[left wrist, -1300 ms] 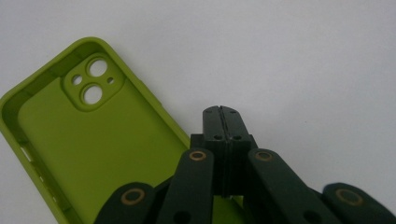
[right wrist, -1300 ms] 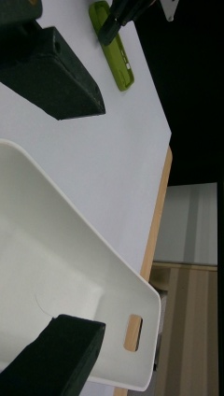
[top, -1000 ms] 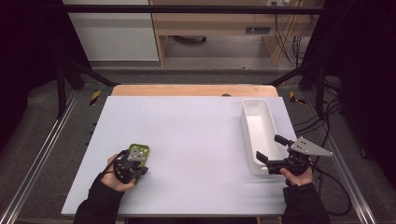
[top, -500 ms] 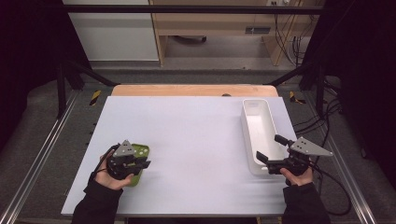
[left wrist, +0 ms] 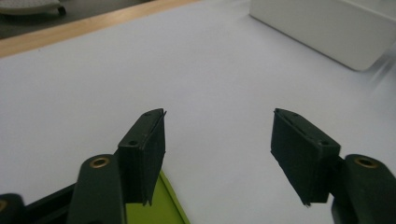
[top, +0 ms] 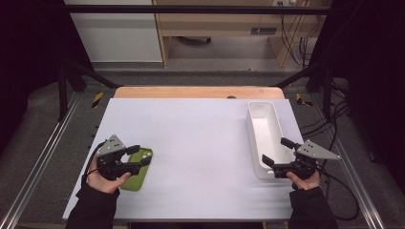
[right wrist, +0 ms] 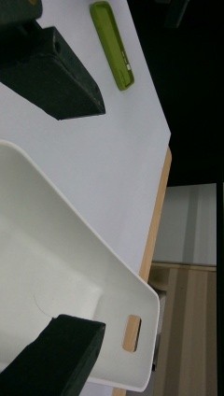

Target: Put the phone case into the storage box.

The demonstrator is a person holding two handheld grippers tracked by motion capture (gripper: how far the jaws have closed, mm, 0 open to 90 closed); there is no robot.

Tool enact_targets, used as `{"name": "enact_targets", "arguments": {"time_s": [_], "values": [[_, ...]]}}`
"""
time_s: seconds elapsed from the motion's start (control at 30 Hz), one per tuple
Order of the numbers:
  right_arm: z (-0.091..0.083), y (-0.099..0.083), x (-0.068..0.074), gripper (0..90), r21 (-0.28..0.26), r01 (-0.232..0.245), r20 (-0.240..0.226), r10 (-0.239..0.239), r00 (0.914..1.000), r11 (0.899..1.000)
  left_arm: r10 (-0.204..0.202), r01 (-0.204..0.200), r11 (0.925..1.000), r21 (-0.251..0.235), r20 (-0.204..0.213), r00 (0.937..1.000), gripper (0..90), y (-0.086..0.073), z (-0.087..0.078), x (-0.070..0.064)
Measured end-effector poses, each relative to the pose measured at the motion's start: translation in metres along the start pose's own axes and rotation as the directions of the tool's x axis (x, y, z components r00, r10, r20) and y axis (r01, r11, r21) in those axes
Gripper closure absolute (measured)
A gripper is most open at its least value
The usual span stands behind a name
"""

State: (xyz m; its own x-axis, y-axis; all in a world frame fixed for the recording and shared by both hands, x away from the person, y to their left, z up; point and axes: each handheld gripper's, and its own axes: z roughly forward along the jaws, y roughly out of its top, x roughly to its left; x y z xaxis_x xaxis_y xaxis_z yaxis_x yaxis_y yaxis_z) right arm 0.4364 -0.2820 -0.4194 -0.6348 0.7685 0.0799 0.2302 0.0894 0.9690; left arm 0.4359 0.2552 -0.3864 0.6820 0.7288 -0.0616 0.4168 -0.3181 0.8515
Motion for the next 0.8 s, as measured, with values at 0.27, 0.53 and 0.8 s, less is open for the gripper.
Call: {"name": "enact_targets", "arguments": {"time_s": [0.27,0.53,0.8], "values": [[0.0,0.0,0.0,0.4,0.001,0.002,0.001,-0.002,1.0,1.0,-0.015,0.015,0.9983,-0.056,-0.013,0.9998,23.0,0.007,-0.012,0.003],[0.0,0.0,0.0,0.4,0.003,0.0,0.001,0.0,1.0,1.0,-0.002,-0.002,0.9952,-0.098,-0.045,0.999,15.6,0.011,-0.017,0.007],[0.0,0.0,0.0,0.4,0.003,0.0,0.001,0.0,1.0,1.0,0.012,-0.02,0.9959,-0.088,-0.093,0.9956,5.9,0.015,-0.021,0.014]]}}
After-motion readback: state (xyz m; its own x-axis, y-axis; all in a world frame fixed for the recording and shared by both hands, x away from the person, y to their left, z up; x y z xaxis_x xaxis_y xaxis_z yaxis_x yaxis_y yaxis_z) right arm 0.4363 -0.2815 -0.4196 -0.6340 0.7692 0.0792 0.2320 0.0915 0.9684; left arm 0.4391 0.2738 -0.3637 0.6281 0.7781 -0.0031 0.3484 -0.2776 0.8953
